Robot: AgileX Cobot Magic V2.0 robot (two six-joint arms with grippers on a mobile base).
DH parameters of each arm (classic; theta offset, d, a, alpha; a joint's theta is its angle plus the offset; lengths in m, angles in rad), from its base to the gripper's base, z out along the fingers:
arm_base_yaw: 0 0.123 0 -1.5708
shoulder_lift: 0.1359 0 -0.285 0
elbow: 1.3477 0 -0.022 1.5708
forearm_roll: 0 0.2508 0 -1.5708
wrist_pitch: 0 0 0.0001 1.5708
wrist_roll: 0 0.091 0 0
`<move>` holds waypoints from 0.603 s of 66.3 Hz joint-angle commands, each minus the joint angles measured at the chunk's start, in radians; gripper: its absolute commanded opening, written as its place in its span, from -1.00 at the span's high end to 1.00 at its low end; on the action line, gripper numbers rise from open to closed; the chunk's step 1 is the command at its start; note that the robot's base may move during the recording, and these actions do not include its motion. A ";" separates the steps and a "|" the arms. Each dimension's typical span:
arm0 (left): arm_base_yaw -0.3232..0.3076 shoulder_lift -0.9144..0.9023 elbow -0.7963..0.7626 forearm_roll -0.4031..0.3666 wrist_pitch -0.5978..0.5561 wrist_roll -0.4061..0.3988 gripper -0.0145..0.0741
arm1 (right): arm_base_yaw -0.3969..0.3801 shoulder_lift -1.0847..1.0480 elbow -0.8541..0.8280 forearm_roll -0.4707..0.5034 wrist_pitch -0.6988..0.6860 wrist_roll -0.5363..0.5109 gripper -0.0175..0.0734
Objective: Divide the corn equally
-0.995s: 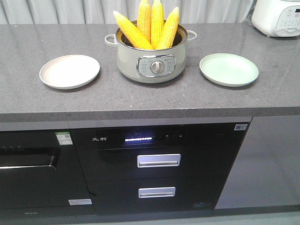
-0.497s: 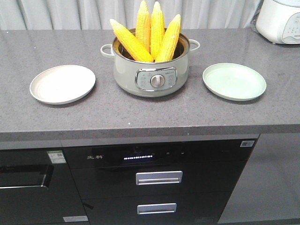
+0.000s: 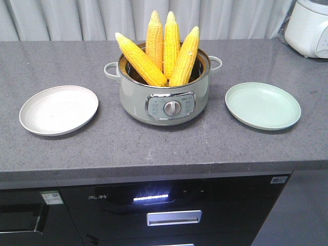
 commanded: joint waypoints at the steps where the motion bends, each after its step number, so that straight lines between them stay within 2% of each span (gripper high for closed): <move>1: 0.001 -0.017 -0.017 -0.008 -0.074 -0.006 0.69 | -0.005 -0.008 0.008 -0.008 -0.077 0.000 0.63; 40: 0.001 -0.017 -0.017 -0.008 -0.074 -0.006 0.69 | -0.005 -0.008 0.008 -0.008 -0.077 0.000 0.63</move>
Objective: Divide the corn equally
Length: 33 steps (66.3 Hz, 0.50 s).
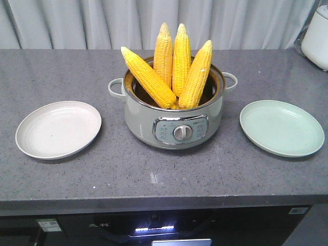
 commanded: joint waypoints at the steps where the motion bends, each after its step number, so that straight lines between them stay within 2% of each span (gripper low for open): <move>1: 0.001 -0.017 -0.017 -0.008 -0.074 -0.006 0.69 | -0.005 -0.008 0.008 -0.008 -0.077 0.000 0.63; 33: 0.001 -0.017 -0.017 -0.008 -0.074 -0.006 0.69 | -0.005 -0.008 0.008 -0.008 -0.077 0.000 0.63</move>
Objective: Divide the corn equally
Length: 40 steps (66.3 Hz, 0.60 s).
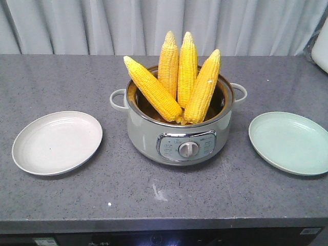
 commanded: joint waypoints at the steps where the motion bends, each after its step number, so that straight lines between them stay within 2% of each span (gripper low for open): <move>1: 0.001 -0.017 -0.017 -0.008 -0.074 -0.006 0.69 | -0.005 -0.008 0.008 -0.008 -0.077 0.000 0.63; 40: 0.001 -0.017 -0.017 -0.008 -0.074 -0.006 0.69 | -0.005 -0.008 0.008 -0.008 -0.077 0.000 0.63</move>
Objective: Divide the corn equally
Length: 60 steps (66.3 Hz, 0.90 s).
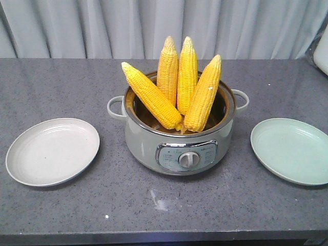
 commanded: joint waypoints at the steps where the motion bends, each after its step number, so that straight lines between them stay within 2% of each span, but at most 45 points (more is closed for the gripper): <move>1: 0.001 -0.017 -0.017 -0.008 -0.074 -0.006 0.69 | -0.005 -0.008 0.008 -0.008 -0.077 0.000 0.63; 60: 0.001 -0.017 -0.017 -0.008 -0.074 -0.006 0.69 | -0.005 -0.008 0.008 -0.008 -0.077 0.000 0.63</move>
